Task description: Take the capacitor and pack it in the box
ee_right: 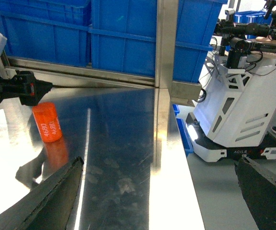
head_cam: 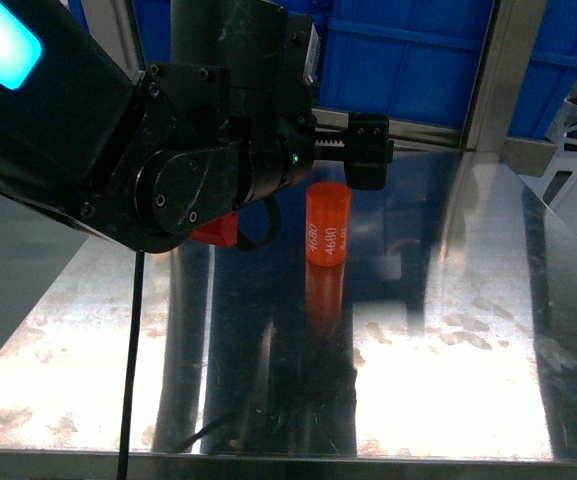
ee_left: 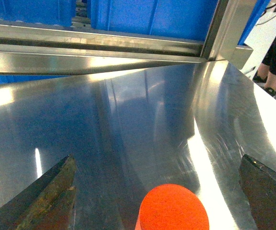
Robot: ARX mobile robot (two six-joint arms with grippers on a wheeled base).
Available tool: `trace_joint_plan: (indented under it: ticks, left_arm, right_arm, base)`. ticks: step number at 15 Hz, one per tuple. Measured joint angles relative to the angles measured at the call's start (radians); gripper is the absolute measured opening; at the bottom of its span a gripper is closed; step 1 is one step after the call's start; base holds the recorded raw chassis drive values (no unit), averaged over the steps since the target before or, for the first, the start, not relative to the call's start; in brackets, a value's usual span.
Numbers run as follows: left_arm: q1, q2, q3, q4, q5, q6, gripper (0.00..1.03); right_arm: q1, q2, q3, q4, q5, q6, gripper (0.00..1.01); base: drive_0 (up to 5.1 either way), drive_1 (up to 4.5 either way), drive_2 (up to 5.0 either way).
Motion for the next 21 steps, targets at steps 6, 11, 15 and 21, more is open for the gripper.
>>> trace_joint_plan:
  ticks: [6,11,15,21]
  left_arm:
    - [-0.015,0.206,0.146,-0.088,-0.041,0.006,0.98]
    - [-0.019,0.267,0.230,-0.159,-0.038,-0.004,0.61]
    - [-0.019,0.201,0.117,-0.088,-0.027,-0.028,0.44]
    - [0.156,-0.688,-0.718,0.368,-0.016,0.049,0.44]
  right_arm:
    - [0.000,0.000,0.000,0.000,0.000,0.000,0.98]
    - [0.000,0.000,0.000,0.000,0.000,0.000,0.98]
    - [0.000,0.000,0.000,0.000,0.000,0.000,0.98]
    - [0.000,0.000,0.000,0.000,0.000,0.000,0.98]
  base:
    - [0.0,0.00,0.0]
    - [0.0,0.00,0.0]
    - [0.0,0.00,0.0]
    - [0.0,0.00,0.0]
